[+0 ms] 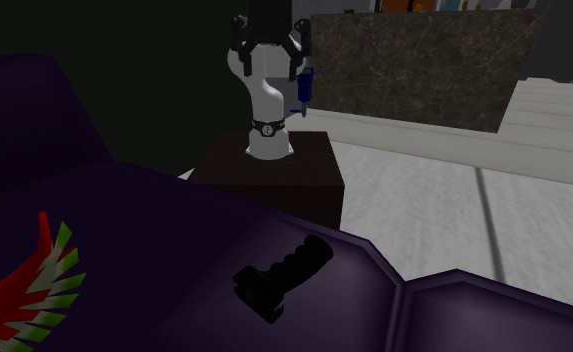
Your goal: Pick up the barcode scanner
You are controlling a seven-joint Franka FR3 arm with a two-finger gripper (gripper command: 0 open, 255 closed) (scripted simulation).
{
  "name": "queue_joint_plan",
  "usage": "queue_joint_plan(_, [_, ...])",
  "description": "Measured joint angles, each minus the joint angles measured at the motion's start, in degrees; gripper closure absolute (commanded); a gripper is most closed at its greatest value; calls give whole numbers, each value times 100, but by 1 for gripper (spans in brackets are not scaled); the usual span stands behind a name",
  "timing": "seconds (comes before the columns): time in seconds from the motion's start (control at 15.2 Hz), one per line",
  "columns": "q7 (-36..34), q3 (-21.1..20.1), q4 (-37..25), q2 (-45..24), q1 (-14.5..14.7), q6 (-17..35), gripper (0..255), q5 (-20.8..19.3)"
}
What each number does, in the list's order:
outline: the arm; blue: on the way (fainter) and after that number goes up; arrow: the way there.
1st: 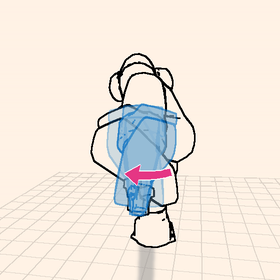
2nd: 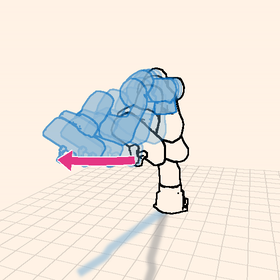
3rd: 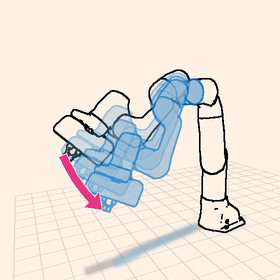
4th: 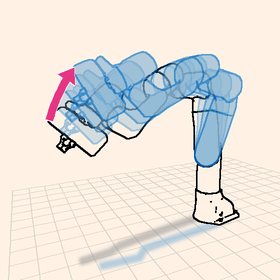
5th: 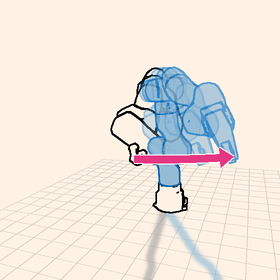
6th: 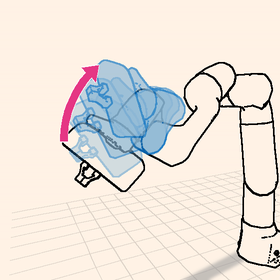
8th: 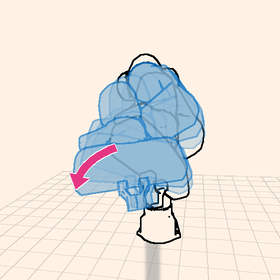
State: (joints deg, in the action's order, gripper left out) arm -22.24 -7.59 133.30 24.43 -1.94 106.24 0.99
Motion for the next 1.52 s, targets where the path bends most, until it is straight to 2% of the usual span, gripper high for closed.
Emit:
queue_joint_plan(0.33, [-646, -217, -328, -1074, -52, 746, 0, -19])
queue_joint_plan(0.73, [-1374, -333, -1065, -2417, -89, 1344, 0, -203])
queue_joint_plan(1.06, [-1962, -330, -1762, -3450, -29, 1673, 0, -375])
queue_joint_plan(1.52, [-2619, -170, -3189, -5029, 119, 1833, 0, -565])
